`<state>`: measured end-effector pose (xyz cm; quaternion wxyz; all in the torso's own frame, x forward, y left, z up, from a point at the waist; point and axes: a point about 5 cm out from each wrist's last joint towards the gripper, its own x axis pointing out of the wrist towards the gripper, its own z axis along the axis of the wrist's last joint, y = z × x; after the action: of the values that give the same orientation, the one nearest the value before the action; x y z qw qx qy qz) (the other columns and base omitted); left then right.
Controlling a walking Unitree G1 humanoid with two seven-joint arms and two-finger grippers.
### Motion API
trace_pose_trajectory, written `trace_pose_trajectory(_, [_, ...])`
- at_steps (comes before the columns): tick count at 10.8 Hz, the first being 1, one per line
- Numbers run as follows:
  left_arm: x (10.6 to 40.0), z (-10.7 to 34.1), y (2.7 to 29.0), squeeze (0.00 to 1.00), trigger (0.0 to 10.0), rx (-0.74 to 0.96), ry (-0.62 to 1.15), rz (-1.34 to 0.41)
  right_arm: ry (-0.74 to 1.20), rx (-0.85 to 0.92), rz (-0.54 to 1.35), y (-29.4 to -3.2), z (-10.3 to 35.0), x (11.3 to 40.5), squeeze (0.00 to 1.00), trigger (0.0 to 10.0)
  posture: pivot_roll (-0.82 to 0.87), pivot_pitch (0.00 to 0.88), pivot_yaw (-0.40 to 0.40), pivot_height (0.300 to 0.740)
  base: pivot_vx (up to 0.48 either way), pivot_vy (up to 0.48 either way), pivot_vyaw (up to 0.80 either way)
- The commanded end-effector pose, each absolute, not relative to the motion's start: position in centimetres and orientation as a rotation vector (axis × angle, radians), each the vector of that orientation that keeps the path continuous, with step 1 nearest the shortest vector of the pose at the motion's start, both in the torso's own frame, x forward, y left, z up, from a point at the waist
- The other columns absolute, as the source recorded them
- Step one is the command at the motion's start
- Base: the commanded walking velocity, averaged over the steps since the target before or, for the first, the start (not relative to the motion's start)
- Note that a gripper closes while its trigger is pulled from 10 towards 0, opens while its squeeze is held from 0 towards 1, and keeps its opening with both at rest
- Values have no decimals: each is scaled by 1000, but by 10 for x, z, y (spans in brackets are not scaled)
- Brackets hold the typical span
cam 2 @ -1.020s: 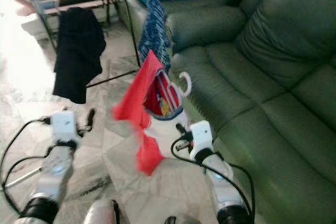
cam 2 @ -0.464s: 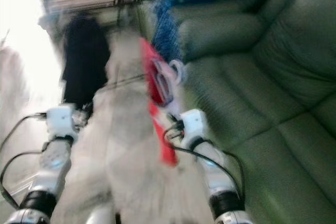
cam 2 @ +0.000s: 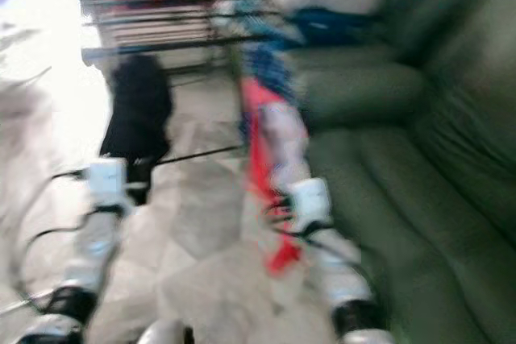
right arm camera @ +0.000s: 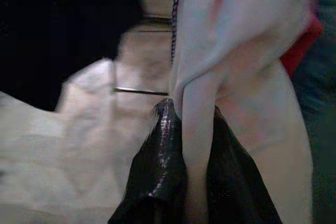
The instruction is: Hang hanger
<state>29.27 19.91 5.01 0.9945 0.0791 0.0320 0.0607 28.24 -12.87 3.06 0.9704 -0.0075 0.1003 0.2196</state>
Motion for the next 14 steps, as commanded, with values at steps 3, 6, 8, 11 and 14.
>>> trace_pose_trajectory(3, [297,53,189,0,10000,168,48,108,187,-71,447,-138,32,284,0,10000,52,0,-70,740,320,359,267])
trace_pose_trajectory(6, [275,35,207,0,10000,224,123,207,194,-44,396,-139,26,279,0,10000,52,0,-55,740,0,82,688])
trace_pose_trajectory(8, [252,25,212,0,10000,259,157,181,210,-23,274,-155,18,270,0,10000,62,15,-41,740,0,0,0])
trace_pose_trajectory(11, [249,34,208,0,10000,265,113,172,279,-56,76,-172,9,268,0,10000,60,77,-17,740,0,0,0])
trace_pose_trajectory(14, [243,39,207,0,10000,280,102,176,309,-178,27,-186,1,257,0,10000,60,125,-28,740,0,0,0])
